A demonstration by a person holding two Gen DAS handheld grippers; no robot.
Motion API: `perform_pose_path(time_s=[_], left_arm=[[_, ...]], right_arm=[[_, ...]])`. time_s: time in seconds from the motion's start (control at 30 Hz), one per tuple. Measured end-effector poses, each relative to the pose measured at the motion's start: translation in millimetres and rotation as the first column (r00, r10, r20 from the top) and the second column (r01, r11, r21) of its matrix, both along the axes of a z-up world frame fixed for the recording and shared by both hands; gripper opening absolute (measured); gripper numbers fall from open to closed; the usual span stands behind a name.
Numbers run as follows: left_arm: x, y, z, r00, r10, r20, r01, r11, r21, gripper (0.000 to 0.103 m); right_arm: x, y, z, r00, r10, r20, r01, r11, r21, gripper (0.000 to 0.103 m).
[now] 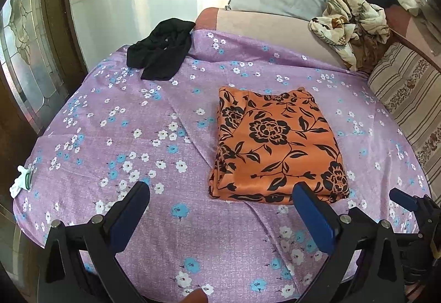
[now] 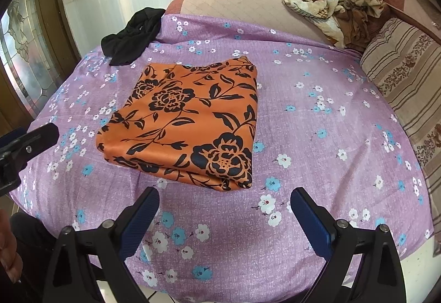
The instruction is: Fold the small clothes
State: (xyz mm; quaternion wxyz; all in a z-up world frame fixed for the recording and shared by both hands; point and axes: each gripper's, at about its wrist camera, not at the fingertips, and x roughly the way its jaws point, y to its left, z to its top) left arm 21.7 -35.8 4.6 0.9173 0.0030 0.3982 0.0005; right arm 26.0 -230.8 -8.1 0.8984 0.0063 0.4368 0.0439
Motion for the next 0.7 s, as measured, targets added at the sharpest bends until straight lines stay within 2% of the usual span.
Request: perform_pose_path(time_s=[0.7], left_arm=[[10.2,-3.5,0.1,1.000,-0.020,0.015,0.021,0.999,-0.027,0.103]], right_arm=[[7.4,-0.4,-6.5,1.000,-0.006,-0.015,0.006,1.000,0.006,0.098]])
